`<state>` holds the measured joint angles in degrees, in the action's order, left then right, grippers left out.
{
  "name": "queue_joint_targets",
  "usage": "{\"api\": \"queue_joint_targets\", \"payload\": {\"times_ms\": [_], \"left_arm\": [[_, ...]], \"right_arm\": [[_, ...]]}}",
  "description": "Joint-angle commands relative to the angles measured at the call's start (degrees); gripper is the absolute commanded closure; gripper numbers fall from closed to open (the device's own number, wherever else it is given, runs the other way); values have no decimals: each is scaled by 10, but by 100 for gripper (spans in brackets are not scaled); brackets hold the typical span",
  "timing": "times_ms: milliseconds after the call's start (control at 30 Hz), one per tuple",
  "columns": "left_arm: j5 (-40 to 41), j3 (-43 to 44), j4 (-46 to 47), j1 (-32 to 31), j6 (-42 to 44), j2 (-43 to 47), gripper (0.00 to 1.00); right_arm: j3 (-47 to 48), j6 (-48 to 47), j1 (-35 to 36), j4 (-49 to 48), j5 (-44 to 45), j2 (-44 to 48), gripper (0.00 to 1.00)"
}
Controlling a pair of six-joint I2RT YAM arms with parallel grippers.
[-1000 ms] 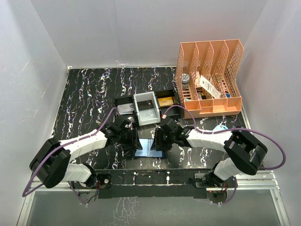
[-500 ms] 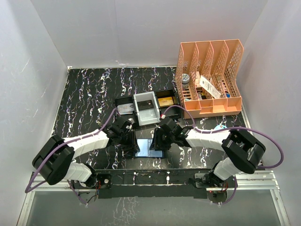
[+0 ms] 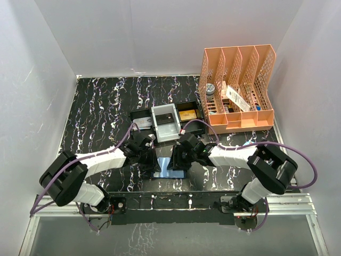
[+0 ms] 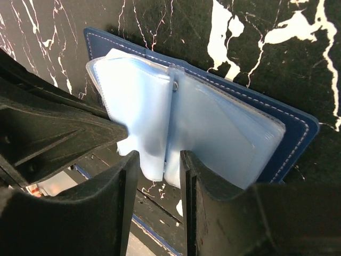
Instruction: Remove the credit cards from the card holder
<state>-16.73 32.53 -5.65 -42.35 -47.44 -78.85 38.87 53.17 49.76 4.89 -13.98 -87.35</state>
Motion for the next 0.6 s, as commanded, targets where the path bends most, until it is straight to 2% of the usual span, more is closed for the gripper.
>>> {"api": "queue_joint_targets", "payload": {"times_ms": [0,300,567], "left_arm": [[-10,29,6,-23,-8,-29,100],[72,79,-74,-56,-3,-67,100],[115,63,-114,-56,-15,-20,100]], "right_arm": [[4,-4,3,12,16,-13,65],[16,-7,2,31,28,-3,65],[45,-12,2,171,138,115,56]]}}
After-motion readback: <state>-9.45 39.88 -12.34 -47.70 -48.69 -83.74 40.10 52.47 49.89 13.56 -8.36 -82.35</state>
